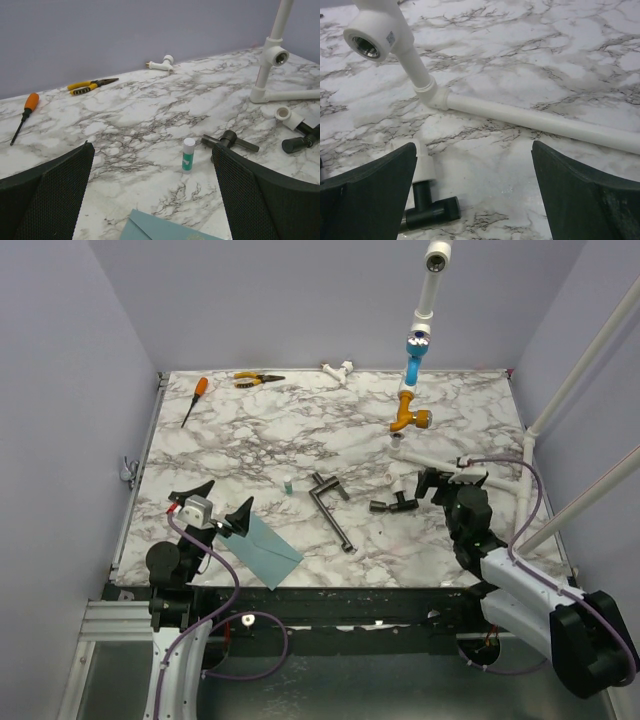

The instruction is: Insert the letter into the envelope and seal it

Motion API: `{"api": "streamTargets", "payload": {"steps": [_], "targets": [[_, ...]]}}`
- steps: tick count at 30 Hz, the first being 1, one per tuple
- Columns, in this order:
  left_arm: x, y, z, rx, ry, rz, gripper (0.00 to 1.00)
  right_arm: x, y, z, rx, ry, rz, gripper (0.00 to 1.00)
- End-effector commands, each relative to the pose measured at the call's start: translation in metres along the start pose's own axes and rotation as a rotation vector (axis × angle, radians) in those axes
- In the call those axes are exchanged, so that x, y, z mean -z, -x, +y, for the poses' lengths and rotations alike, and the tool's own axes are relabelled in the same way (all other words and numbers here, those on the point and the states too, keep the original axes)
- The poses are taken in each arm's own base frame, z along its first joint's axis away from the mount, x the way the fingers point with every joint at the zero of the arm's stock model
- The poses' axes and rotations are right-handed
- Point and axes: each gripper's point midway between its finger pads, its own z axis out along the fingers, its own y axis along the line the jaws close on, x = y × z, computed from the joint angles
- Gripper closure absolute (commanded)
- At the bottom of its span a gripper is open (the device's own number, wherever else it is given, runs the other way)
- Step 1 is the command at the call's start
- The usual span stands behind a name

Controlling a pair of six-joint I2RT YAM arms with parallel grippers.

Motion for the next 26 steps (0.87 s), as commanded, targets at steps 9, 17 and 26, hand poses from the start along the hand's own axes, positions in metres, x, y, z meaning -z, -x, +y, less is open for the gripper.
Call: {"api": "streamTargets", "payload": {"steps": [9, 17, 26], "targets": [[0.009, 0.017, 0.026, 0.0, 0.146, -0.072, 0.01, 0.026, 0.005, -0.059, -0.134, -0.278, -0.186, 0.0], [0.008, 0.009, 0.03, 0.003, 0.158, -0.038, 0.01, 0.03, -0.013, -0.083, -0.169, -0.437, -0.141, 0.0], [0.006, 0.001, 0.034, 0.013, 0.171, -0.01, 0.01, 0.025, -0.017, -0.086, -0.158, -0.486, -0.101, 0.03]]}}
